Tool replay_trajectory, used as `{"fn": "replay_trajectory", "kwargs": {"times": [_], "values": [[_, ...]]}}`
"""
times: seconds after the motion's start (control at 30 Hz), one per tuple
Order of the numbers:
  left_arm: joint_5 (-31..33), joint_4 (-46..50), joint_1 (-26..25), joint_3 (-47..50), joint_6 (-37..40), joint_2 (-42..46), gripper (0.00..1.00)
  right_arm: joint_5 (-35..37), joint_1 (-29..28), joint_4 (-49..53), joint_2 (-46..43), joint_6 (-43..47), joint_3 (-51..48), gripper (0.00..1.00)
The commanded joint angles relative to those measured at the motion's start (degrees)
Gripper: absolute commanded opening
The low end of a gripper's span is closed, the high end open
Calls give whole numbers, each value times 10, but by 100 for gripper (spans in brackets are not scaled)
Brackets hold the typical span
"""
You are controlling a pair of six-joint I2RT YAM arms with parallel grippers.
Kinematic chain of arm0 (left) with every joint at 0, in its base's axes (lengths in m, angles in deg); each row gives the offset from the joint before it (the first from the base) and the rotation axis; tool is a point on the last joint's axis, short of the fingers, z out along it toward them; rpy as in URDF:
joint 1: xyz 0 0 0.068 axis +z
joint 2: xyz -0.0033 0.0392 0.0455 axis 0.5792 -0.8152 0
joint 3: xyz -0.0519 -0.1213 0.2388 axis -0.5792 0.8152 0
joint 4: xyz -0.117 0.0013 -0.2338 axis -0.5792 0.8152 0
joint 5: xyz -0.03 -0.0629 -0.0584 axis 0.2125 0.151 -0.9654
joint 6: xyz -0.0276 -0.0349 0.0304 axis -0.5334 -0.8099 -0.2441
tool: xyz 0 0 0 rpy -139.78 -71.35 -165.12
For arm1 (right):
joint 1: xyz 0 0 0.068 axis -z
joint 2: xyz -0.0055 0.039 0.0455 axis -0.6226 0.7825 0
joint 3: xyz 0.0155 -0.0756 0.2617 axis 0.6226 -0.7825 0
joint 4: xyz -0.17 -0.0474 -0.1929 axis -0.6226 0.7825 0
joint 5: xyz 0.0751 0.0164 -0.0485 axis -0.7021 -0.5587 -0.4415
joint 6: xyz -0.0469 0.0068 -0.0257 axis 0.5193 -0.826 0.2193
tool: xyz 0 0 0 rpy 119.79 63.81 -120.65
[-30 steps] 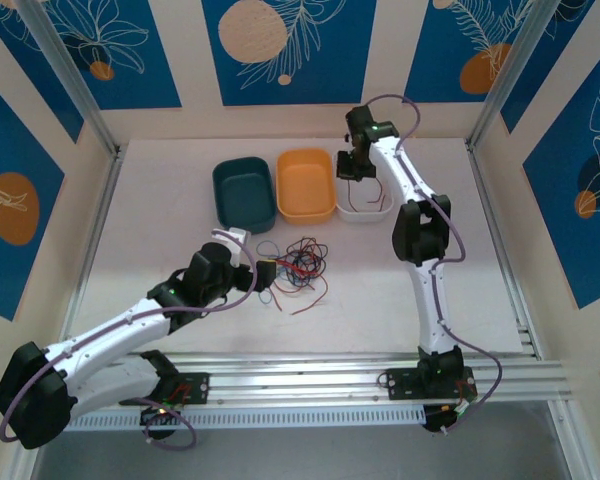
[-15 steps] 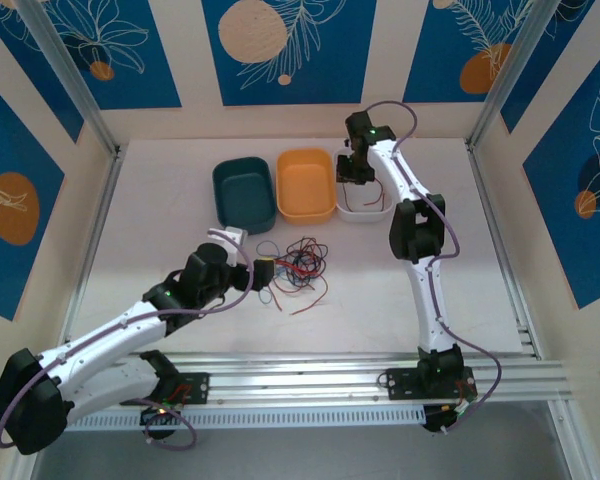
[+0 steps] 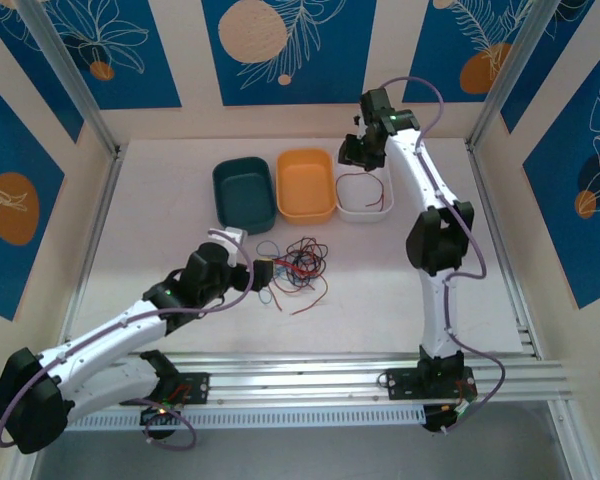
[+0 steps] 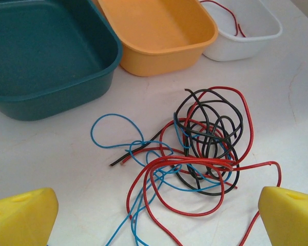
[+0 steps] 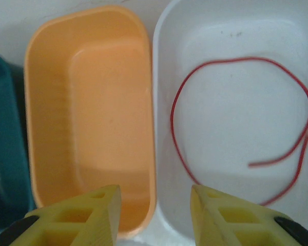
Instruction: Untangle the cables
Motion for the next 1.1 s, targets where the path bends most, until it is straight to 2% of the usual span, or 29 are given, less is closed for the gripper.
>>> {"fn": "replay_trajectory", "kwargs": {"times": [0.0,0.23,0.53,0.73,1.07], "values": [[16,18,4,-28,-19,-19,100,-5,-27,-14,-98,-33,-95,41],[2,-4,6,-40,-42,-78,100,-9,-100,-89,-276,-138,-361,42],[11,-35,6,-47,-68,-132,100,48,-236,-178,-339,-276,-549,41],[-2,-54,7,-41,-78,-147,100,60,-268,-217,-323,-306,-588,41],[-6,-64,7,-33,-83,-144,100,94,-266,-233,-268,-298,-566,40]]}}
